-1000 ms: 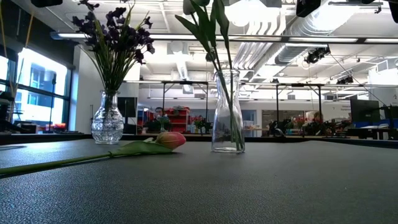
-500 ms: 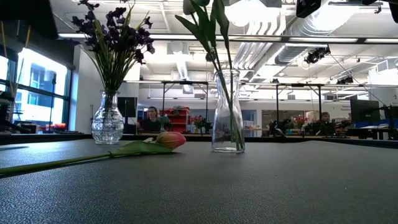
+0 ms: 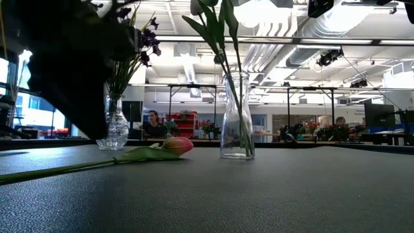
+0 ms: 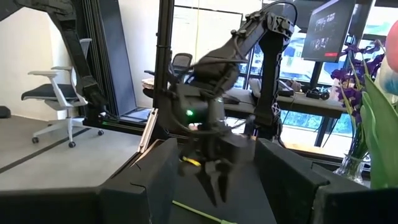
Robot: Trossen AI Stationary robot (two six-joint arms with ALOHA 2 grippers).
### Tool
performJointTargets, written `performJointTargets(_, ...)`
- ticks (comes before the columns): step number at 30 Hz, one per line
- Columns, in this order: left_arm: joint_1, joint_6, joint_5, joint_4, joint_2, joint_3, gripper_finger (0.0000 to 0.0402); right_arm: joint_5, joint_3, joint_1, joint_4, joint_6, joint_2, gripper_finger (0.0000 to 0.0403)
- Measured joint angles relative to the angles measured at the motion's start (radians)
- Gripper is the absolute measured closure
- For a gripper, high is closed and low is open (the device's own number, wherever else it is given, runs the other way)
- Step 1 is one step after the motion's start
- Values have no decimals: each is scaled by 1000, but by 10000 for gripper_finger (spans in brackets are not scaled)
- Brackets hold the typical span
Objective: Sort flowers into vase by color
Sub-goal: Put the pink tulip into the right transparent flower vase
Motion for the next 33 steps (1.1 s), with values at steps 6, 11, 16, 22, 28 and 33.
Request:
performJointTargets(6,62,98,-26,29,22,0,260,0,0,0,-6,6,0,203)
performJointTargets(11,83,167,-15,69,46,0,261,0,0,-1,-14,31,0,203)
performJointTargets(16,88,201,-12,83,67,-12,283,0,0,-1,-29,52,0,203)
performJointTargets(22,88,184,6,212,63,-101,324,0,0,-1,-36,51,0,203)
performJointTargets(28,88,211,13,270,61,-128,371,-23,0,-1,-37,46,0,203)
performJointTargets(33,88,245,11,253,36,-129,396,-198,0,4,-60,-11,0,203)
